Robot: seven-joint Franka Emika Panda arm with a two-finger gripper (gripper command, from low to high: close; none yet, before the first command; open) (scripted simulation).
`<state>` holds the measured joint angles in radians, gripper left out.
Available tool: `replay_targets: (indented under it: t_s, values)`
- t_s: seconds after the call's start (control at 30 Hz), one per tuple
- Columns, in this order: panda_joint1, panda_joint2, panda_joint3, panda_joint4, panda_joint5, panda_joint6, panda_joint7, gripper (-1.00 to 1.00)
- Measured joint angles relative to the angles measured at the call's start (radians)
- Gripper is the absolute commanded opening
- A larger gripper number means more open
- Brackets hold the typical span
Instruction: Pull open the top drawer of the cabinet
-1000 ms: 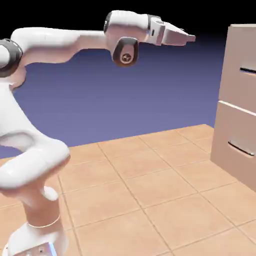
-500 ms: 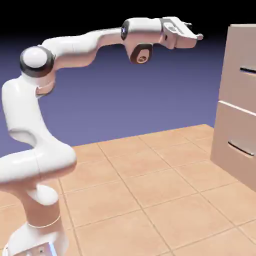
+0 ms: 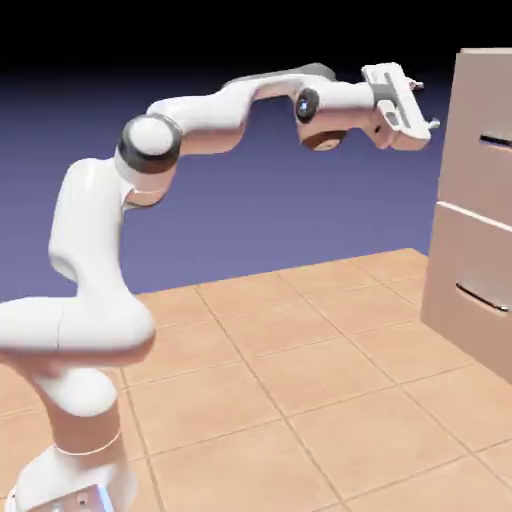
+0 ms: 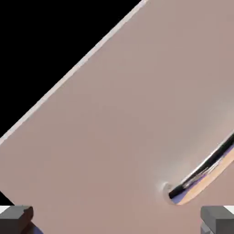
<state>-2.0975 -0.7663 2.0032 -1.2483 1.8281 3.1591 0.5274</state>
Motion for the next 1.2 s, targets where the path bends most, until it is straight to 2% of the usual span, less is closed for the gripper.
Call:
replay_targets:
  t_s: [0.5,0.57,1.2]
  values:
    - [-0.544,-0.051,0.516,0.402,0.471,0.031,-0.055,0.00]
    - [-0.561,-0.052,0.533,0.415,0.486,0.032,-0.057,0.00]
    - [-0.656,-0.241,0.492,0.593,-0.237,0.002,0.769,0.00]
